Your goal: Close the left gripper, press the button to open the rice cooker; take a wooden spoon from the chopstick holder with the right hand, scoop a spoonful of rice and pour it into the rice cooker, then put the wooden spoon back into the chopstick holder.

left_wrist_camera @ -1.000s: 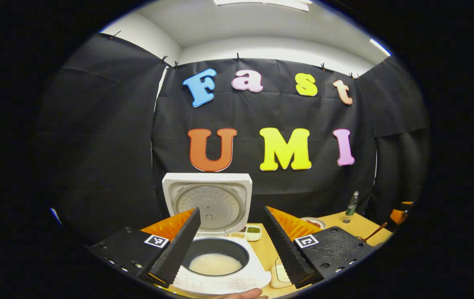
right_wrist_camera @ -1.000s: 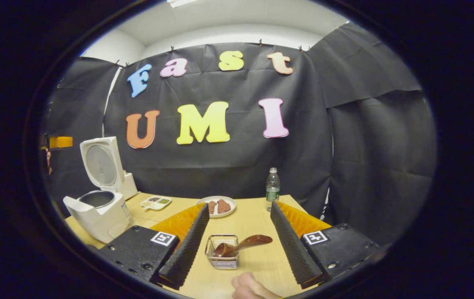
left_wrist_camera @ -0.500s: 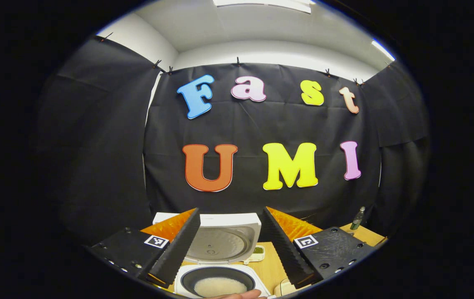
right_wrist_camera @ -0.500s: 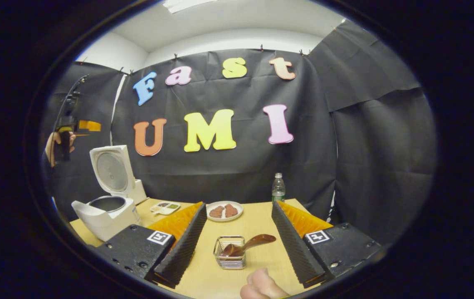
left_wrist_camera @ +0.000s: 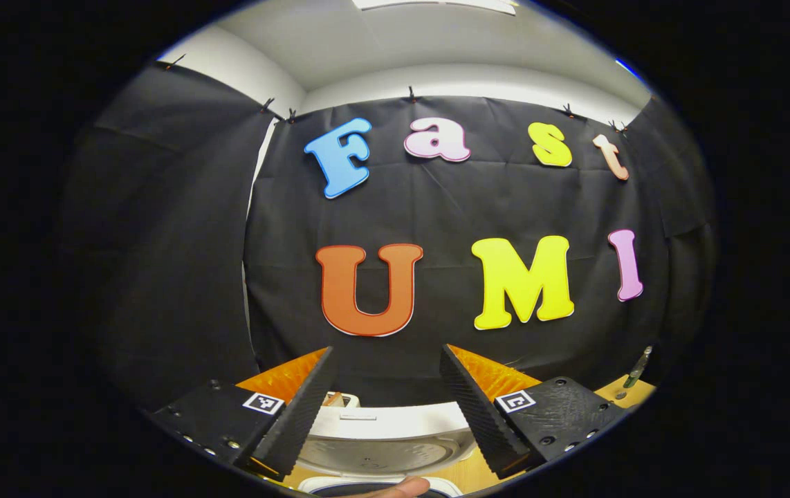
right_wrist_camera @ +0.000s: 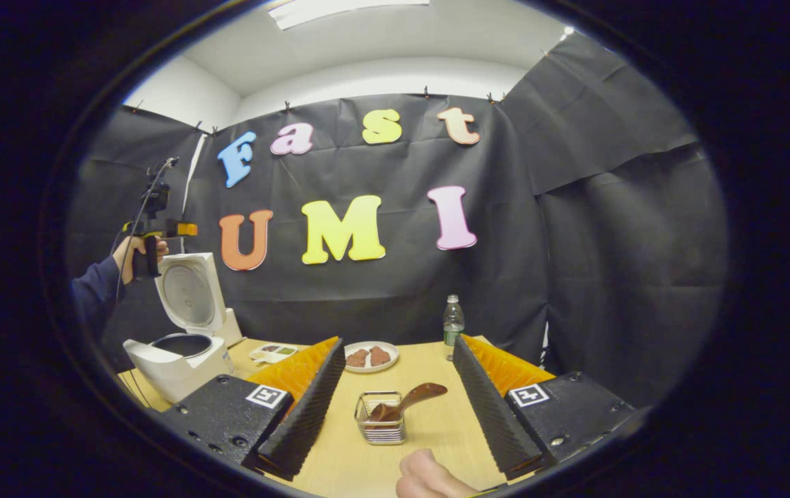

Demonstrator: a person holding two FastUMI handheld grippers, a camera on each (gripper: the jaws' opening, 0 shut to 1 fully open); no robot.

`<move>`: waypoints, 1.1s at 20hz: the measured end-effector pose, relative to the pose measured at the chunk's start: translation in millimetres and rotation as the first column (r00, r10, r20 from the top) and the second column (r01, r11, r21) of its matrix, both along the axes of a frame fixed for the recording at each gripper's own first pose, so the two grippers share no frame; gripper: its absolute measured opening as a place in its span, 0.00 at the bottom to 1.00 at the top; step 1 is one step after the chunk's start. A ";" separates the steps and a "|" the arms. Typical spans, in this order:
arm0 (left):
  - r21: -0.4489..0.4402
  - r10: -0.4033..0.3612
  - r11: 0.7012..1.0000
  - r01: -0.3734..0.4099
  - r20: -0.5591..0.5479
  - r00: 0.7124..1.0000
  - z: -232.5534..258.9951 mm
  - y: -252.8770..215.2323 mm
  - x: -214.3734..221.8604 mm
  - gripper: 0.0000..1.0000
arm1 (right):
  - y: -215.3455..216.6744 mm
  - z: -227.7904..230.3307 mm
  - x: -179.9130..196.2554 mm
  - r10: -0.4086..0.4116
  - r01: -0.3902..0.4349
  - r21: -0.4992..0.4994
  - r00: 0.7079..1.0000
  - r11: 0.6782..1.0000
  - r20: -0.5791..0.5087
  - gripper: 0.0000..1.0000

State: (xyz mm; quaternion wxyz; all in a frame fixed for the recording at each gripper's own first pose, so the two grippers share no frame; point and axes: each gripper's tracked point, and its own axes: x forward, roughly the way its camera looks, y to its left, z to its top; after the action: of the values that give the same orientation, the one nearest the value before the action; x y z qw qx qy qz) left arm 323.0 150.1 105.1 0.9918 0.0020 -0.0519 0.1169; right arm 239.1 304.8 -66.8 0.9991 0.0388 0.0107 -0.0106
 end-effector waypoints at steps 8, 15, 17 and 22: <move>-0.032 0.026 0.999 -0.030 -0.123 0.992 -45.8 7.7 4.8 0.95 | 1.7 11.8 -5.9 -0.012 0.012 -0.001 0.998 1.000 0.059 1.00; -0.057 0.028 0.998 -0.040 -0.197 0.980 -57.7 -5.0 -37.9 0.96 | 20.6 -1.4 -25.6 0.074 -0.074 0.080 0.997 0.994 0.009 1.00; -0.051 0.030 0.998 -0.042 -0.213 0.977 -63.0 -10.5 -50.9 1.00 | 22.3 -1.7 -30.2 0.082 -0.082 0.074 0.997 0.994 0.008 0.99; -0.069 0.009 0.997 -0.029 -0.264 0.964 -86.2 -25.0 -91.2 0.96 | 21.2 1.5 -33.4 0.079 -0.079 0.037 0.997 0.996 0.014 1.00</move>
State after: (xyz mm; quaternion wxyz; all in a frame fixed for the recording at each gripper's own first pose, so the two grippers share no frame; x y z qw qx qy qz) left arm 231.9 125.1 18.9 0.9881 -0.0178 0.0848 0.1269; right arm 205.7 325.9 -65.3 0.9979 0.0571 0.0060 0.0294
